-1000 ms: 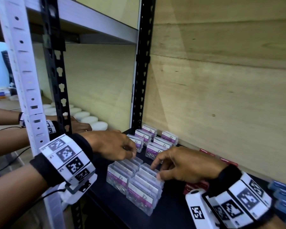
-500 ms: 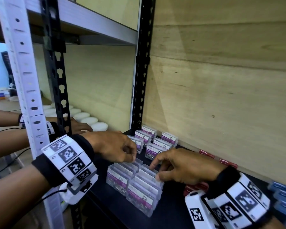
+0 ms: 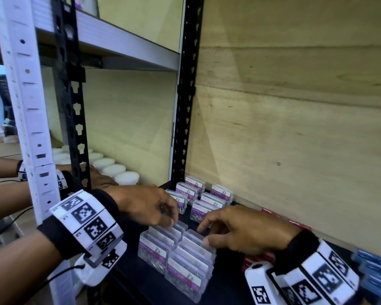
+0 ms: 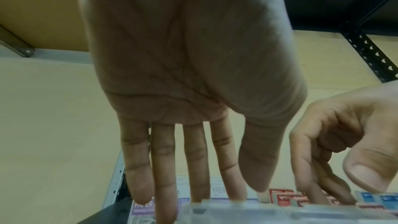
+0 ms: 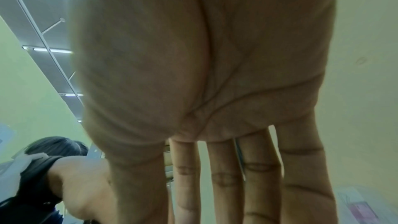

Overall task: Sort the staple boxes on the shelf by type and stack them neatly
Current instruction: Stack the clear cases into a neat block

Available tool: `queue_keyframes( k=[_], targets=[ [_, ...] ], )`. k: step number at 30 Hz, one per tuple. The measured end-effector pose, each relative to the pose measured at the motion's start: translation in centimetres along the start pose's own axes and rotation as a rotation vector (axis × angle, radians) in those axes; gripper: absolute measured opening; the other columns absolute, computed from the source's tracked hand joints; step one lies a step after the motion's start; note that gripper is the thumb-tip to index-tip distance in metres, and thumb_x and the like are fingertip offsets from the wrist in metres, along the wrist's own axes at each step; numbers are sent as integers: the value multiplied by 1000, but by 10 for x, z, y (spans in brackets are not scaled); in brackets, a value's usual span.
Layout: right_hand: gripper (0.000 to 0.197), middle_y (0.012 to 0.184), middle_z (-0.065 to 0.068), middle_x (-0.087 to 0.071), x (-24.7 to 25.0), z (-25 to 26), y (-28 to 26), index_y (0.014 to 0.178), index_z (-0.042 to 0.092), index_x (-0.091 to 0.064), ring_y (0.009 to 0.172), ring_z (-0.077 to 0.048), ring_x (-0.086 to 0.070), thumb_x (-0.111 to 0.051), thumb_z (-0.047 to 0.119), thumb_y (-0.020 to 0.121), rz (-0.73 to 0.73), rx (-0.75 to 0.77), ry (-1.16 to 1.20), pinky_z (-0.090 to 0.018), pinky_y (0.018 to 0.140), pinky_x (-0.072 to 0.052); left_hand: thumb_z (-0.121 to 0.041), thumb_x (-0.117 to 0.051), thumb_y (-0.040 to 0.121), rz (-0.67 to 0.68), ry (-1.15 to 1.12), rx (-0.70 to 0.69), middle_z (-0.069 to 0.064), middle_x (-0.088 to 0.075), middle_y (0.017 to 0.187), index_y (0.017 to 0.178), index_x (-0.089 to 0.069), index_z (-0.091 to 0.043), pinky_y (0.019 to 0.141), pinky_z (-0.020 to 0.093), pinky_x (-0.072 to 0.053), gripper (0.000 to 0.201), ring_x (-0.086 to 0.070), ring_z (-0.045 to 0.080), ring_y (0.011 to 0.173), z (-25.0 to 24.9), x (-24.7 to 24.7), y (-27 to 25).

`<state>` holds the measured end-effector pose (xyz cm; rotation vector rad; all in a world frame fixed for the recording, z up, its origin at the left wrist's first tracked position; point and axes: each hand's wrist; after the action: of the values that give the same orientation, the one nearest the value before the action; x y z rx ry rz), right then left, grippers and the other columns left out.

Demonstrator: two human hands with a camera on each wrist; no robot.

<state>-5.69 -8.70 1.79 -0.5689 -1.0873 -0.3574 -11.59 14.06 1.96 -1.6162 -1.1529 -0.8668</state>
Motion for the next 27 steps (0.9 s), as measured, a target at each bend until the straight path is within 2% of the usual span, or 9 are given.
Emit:
queue_keyframes(
  k=[6,9,11,13,16,18,22,24,27],
  targets=[
    [34,116,13,-67,34,-2,15,126,37,-60,100,-7,-62,-63,46,93,-84,-86,-109,-29,92,-49,-50,-57,93,-92,59,24,-20,-67,108,110,-67,-39,94,25,-48,23,-61,1,101,11,18,14],
    [35,118,7,-66,45,-7,34,127,31,-60,102,-13,-62,-66,39,93,-103,-137,-210,-29,89,-48,-44,-58,95,-163,152,64,-15,-65,109,116,-65,-36,85,22,-46,24,-59,4,93,20,26,29],
    [37,119,4,-67,46,-11,48,127,27,-61,104,-16,-62,-68,36,92,-86,-166,-277,-30,89,-49,-40,-60,95,-176,207,88,-11,-63,117,123,-62,-35,81,21,-42,29,-56,6,92,26,28,41],
    [38,120,3,-67,45,-13,58,127,25,-61,105,-18,-62,-70,34,91,-57,-191,-313,-31,89,-49,-36,-63,94,-175,239,86,-9,-62,124,129,-60,-35,83,22,-43,36,-55,7,94,30,29,49],
    [40,120,1,-66,46,-16,69,127,25,-61,106,-19,-62,-72,34,89,-38,-206,-329,-30,86,-48,-27,-65,93,-164,230,76,-5,-62,125,133,-58,-32,90,24,-46,40,-58,10,101,31,31,59],
    [41,120,0,-66,46,-16,73,126,25,-62,106,-19,-61,-73,33,88,-31,-206,-342,-29,83,-46,-24,-65,93,-150,233,68,-5,-63,124,132,-59,-32,90,23,-46,40,-56,7,96,32,32,64],
    [42,120,-1,-66,47,-18,79,129,22,-62,100,-18,-60,-73,29,89,-6,-202,-356,-28,79,-43,-18,-67,92,-138,219,48,-7,-65,122,128,-63,-31,81,16,-42,38,-54,1,87,38,31,76],
    [42,118,-1,-67,46,-18,81,128,21,-63,93,-16,-57,-73,29,89,4,-201,-353,-28,78,-43,-19,-66,92,-158,215,40,-8,-66,119,127,-65,-32,74,7,-38,37,-53,-1,84,40,31,80],
    [42,118,0,-67,43,-18,84,128,21,-63,90,-15,-55,-74,29,88,11,-203,-350,-28,77,-44,-18,-66,93,-196,203,35,-12,-64,103,125,-67,-32,59,-4,-31,35,-49,-4,77,42,30,83]
  ],
)
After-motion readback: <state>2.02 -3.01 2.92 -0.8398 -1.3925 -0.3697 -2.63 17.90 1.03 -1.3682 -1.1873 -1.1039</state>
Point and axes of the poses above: each hand's wrist, its own y-axis towards the middle knuckle, its own x-axis out of the back of the hand, z = x × y
